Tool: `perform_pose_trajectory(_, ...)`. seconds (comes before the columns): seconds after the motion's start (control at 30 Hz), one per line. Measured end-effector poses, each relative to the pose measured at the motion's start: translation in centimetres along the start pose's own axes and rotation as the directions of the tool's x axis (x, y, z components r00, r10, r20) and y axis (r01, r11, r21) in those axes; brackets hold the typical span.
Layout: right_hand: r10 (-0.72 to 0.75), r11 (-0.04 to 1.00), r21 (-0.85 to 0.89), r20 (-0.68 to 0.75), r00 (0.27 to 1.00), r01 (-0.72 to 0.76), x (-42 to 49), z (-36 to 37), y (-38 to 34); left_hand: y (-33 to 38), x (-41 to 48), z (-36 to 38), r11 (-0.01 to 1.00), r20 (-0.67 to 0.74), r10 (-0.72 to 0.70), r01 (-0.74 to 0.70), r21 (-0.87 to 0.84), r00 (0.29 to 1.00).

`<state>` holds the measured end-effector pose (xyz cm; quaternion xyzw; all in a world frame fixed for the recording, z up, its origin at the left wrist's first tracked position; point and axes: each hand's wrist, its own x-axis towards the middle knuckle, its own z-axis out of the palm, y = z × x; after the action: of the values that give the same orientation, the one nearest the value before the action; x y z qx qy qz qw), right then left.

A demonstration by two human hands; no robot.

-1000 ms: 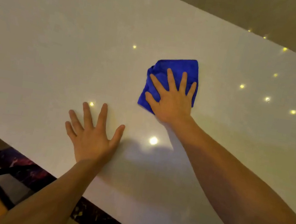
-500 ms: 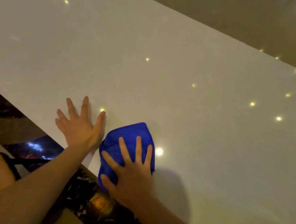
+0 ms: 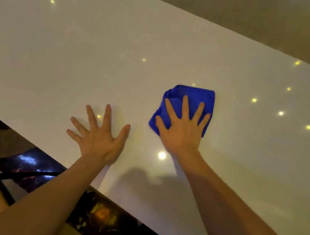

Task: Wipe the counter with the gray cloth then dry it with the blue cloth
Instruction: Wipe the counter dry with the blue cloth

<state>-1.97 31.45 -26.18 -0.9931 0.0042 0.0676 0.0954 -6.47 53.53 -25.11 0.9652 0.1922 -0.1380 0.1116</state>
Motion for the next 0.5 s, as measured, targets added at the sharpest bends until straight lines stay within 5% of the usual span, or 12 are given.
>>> perform_pose_trajectory(0.17,-0.244,0.970,0.037,0.110,0.963,0.242,-21.8,3.0,0.2,4.3,-0.4,0.4,0.998,0.021,0.064,-0.064,-0.001,0.998)
perform_pose_trajectory(0.27,-0.294,0.956,0.020,0.099,0.951,0.293,-19.6,1.9,7.0,7.0,-1.6,1.4,0.993,0.026,0.112,-0.112,0.019,0.993)
perform_pose_trajectory(0.37,0.024,0.999,-0.049,0.007,1.000,-0.023,-9.6,-1.3,14.9,8.4,-2.2,2.7,0.988,0.036,0.149,-0.150,0.039,0.988)
perform_pose_trajectory(0.5,0.390,0.921,0.002,0.000,0.921,-0.390,1.7,-4.4,17.9,9.0,-2.7,3.6,0.982,0.030,0.180,-0.181,0.052,0.983)
